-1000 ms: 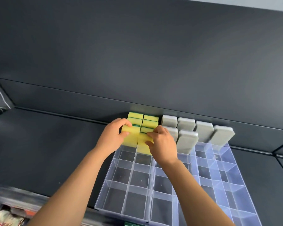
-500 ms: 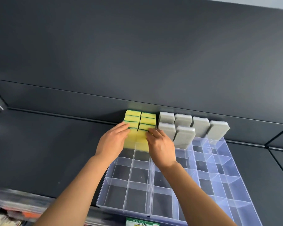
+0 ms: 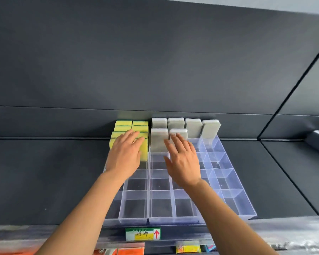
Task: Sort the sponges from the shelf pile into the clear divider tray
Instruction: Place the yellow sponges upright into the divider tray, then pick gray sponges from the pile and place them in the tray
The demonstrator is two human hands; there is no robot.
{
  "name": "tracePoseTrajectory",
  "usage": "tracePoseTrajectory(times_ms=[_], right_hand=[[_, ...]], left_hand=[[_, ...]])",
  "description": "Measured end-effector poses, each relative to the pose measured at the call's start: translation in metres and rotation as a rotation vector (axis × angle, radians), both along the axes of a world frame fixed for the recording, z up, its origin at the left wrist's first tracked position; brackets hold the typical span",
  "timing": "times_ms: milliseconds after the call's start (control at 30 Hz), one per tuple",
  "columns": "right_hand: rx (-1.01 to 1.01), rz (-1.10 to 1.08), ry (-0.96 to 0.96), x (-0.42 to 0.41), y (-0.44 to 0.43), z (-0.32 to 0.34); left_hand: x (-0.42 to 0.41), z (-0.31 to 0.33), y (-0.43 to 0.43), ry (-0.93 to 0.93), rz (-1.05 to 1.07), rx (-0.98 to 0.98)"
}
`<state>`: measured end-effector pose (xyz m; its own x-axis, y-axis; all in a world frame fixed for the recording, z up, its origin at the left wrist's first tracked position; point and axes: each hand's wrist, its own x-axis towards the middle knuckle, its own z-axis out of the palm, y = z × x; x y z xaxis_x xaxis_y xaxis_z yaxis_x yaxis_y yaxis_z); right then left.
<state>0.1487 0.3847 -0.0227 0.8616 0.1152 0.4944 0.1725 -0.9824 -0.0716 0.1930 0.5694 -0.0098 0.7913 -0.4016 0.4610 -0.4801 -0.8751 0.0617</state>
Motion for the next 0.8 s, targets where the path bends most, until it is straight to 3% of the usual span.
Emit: tracePoseTrajectory(times_ms=[300, 800], right_hand=[[-0.042, -0.259, 0.096, -0.087, -0.122, 0.006], [0.064, -0.530, 0.207, -0.244, -0.325, -0.002]], left_hand=[[-0.059, -0.003, -0.124, -0.044, -0.184, 0.029], [-0.166, -0.011, -0.347, 0.000, -0.456, 0.027]])
